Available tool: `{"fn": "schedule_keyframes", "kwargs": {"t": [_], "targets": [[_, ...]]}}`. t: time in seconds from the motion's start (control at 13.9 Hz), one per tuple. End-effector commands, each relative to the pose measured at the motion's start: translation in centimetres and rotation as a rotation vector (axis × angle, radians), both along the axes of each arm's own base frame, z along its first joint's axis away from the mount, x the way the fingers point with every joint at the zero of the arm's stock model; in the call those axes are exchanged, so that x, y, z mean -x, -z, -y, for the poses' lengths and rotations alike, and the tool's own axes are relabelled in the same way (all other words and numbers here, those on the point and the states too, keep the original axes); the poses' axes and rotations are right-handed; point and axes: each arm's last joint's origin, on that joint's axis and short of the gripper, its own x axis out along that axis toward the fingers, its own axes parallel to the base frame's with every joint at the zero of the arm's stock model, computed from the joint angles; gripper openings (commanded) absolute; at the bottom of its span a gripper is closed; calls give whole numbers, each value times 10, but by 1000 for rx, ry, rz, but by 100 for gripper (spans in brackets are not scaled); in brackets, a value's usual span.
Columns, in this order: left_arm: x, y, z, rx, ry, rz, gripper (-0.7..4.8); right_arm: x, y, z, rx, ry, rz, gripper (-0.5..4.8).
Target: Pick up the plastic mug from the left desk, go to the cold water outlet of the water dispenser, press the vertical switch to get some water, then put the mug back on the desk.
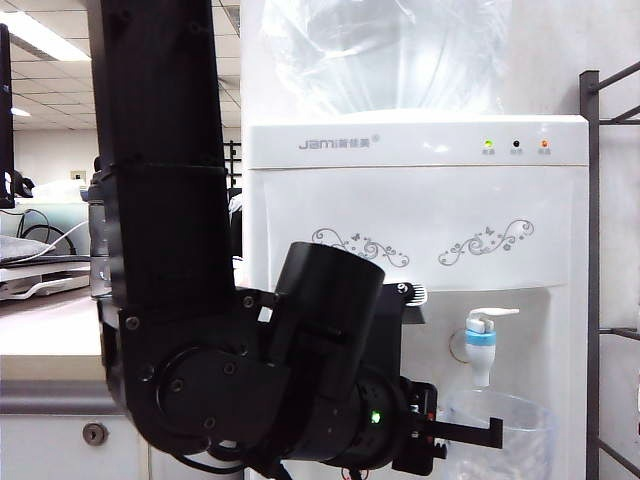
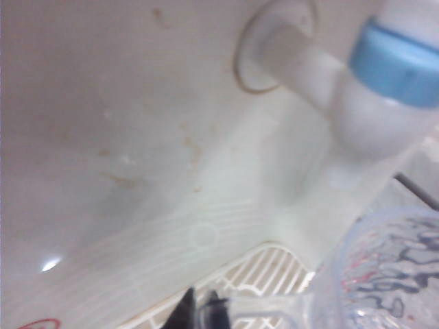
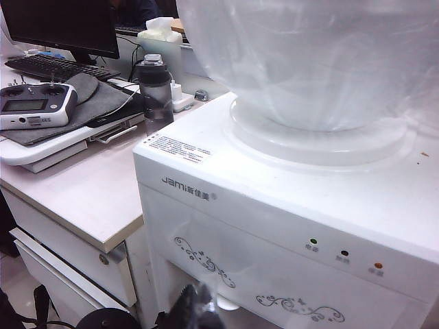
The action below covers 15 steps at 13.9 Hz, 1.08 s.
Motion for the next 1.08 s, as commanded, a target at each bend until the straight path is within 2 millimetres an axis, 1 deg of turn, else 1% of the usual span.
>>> {"fn": "schedule_keyframes", "kwargs": {"t": [0.07,0.36,0.57,0.86,1.01,1.08], "targets": [[3,8,-1,-46,64,-64,-5,0,-3,0,-13,1,18,-6],[2,9,-2,-75,91,-49,-6,0,-3,0,-13,1,18,-6],[1,8,-3,-61,77,-59,-5,0,-3,0,-13,1,18,-6],[4,-3,2,-1,82,-39,-5,0,-3,0,-13,2,18,-6],[8,-9,7,5,95,-23,-5,0,-3,0,-13,3,18,-6],[12,-13,10,0,73,-8,-5,0,-3,1,-12,15,18,-6]]}}
